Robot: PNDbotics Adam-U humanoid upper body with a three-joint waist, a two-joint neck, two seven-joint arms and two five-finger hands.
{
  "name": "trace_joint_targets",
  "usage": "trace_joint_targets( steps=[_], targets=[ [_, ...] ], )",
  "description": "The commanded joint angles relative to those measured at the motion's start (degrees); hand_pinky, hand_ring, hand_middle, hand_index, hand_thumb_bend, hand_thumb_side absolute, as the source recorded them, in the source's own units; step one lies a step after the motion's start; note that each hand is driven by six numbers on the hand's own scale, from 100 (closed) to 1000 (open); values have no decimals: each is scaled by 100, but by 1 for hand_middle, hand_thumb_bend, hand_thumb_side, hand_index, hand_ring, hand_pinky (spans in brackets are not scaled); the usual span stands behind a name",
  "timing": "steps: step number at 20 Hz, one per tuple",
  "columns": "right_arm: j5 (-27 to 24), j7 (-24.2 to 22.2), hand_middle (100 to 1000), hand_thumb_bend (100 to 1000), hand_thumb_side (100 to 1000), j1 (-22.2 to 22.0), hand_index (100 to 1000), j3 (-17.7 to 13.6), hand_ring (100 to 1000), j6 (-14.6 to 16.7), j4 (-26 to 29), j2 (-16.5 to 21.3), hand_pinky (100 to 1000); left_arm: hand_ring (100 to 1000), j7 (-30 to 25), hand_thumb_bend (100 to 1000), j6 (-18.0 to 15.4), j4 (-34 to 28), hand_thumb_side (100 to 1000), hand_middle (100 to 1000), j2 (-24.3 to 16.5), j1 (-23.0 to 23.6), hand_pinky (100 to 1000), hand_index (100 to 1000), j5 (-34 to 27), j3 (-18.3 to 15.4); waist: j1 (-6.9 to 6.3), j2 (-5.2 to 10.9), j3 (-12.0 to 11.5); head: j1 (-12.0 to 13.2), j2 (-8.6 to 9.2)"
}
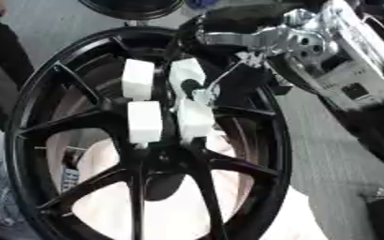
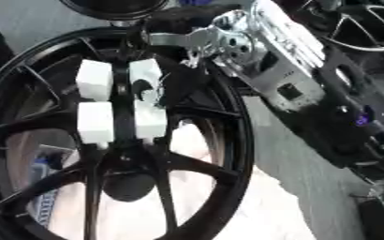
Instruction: Pull the pin out of the wheel hub.
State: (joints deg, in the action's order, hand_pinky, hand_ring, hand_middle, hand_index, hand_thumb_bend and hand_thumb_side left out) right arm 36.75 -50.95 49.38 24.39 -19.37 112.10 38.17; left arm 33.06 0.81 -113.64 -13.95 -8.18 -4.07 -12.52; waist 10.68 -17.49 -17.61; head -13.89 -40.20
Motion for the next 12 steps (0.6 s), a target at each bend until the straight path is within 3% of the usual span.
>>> trace_joint_targets(
  steps=[1, 12],
  targets=[
    [117, -102, 868, 100, 407, 105, 895, -88, 898, -89, 14, 161, 966, 565, -23, 175, -9, -95, 441, 657, -20, -50, 796, 783, -19, 18, -61, 71, -3, -46, 95],
    [232, -102, 867, 100, 384, 121, 898, -72, 900, -52, -85, 163, 959, 562, -31, 167, -5, -95, 446, 656, 15, -43, 796, 781, -27, 33, -101, -57, -22, -75, 202]
  ],
)
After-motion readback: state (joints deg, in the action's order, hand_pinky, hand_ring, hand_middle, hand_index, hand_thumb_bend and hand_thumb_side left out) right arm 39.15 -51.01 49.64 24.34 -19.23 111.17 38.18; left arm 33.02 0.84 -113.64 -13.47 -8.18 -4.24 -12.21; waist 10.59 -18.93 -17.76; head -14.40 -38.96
